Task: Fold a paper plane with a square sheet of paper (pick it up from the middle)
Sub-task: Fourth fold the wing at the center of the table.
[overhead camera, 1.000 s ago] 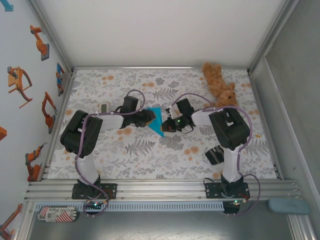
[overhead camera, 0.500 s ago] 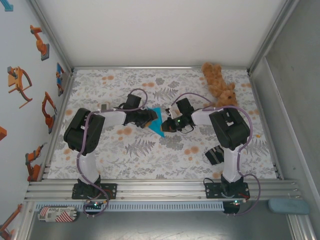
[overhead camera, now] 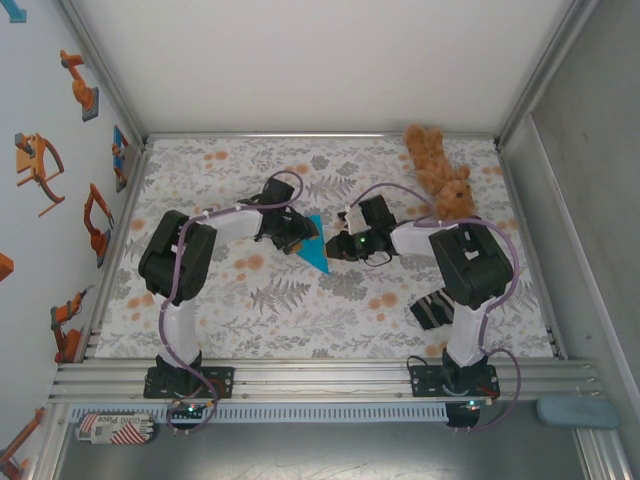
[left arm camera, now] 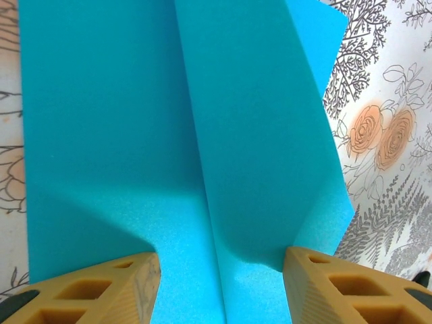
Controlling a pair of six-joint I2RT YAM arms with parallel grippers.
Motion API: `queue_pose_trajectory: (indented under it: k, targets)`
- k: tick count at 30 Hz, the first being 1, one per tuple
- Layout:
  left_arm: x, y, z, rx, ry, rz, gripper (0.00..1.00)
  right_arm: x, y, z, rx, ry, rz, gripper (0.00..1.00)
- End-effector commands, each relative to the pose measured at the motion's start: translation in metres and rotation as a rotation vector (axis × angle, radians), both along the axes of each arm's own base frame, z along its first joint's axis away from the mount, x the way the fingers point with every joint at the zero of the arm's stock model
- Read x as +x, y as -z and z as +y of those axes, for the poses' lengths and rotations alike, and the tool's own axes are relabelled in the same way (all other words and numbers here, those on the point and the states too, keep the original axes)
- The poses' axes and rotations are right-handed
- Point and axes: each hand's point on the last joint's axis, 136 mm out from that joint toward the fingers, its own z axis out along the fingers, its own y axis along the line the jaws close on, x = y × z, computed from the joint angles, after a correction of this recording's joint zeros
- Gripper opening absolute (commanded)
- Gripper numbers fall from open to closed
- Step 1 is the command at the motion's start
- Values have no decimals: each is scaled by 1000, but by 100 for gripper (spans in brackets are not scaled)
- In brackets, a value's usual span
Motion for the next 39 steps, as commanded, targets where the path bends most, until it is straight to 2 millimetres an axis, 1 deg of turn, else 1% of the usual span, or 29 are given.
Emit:
queue_pose_trajectory:
  k: [1, 8, 22, 35, 39]
  targets:
    - [-58, 72, 46, 259, -18, 248, 53, 12, -12, 1, 33, 68, -30, 22]
    - [-62, 78, 48, 288, -10, 270, 54, 13, -3, 0, 27, 86, -1, 23]
    - [-73, 92, 55, 354, 10, 322, 56, 3, 8, 12, 41, 36, 61, 23]
    - [-80, 100, 60, 391, 20, 351, 57, 7, 10, 14, 47, 56, 81, 18]
    - [-80, 99, 60, 390, 23, 350, 58, 7, 18, 12, 23, 72, 104, 15]
